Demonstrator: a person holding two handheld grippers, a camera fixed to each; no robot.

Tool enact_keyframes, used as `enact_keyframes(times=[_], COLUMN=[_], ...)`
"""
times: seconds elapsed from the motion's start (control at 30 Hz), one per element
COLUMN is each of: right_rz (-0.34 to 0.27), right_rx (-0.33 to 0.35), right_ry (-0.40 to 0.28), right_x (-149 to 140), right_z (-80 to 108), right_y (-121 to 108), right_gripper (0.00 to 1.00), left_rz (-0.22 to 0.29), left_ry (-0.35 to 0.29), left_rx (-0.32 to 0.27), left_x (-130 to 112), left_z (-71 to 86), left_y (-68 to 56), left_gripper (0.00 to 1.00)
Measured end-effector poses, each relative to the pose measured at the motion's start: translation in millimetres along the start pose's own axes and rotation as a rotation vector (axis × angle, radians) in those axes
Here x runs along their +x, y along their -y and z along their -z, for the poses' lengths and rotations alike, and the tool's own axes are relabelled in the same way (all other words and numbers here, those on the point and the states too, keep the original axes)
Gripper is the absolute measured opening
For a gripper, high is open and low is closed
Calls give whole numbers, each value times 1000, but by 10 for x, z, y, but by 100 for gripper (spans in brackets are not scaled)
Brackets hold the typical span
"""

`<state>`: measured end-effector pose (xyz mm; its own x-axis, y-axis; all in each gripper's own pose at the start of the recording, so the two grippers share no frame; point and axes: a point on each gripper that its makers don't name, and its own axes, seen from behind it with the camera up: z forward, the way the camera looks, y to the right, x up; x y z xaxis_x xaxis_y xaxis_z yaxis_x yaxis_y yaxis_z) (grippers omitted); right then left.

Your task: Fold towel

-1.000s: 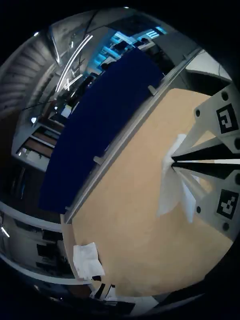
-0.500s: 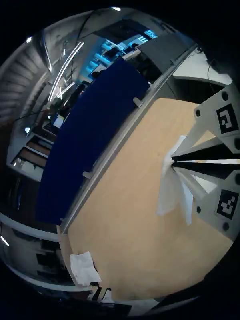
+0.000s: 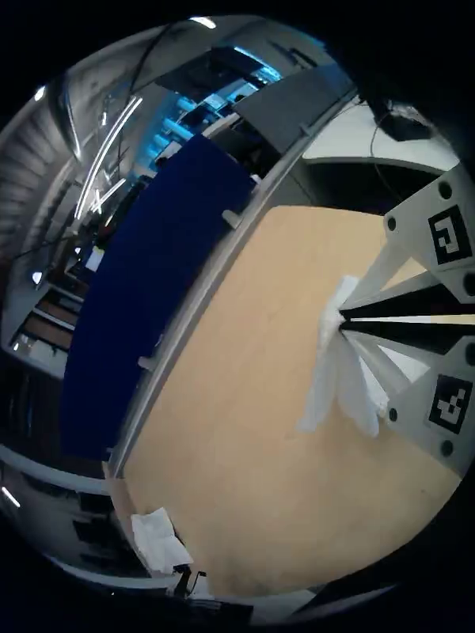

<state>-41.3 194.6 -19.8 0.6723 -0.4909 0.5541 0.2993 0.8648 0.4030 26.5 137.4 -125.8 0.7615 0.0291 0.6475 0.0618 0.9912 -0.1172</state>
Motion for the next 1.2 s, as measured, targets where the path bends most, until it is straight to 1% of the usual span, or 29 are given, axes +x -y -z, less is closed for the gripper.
enact_keyframes(times=[0.2, 0.4, 0.6, 0.8, 0.9, 1.0, 1.1, 1.2], right_rz=[-55, -106, -149, -191, -219, -245, -262, -268], right_rx=[-20, -34, -49, -50, -52, -61, -69, -77], right_ry=[73, 133, 198, 272, 297, 305, 303, 302], right_x=[-540, -988, -1372, -1756, -1895, -1949, -1943, -1928], right_z=[69, 68, 9, -74, -135, -187, -211, -203], right_y=[-2, 9, 33, 147, 215, 250, 260, 247], right_gripper=[2, 2, 2, 2, 2, 2, 3, 5], left_rz=[-9, -21, -25, -27, -30, -36, -40, -40], left_ry=[9, 13, 14, 16, 17, 19, 19, 16], left_rx=[-11, -19, -21, -15, -12, -7, -3, -4], left_x=[-39, -40, -30, -54, -73, -84, -76, -69], left_z=[-21, -27, -29, -30, -16, -9, 2, 12], left_y=[-57, -114, -130, -119, -107, -91, -86, -86], left_gripper=[97, 97, 96, 97, 97, 97, 97, 97])
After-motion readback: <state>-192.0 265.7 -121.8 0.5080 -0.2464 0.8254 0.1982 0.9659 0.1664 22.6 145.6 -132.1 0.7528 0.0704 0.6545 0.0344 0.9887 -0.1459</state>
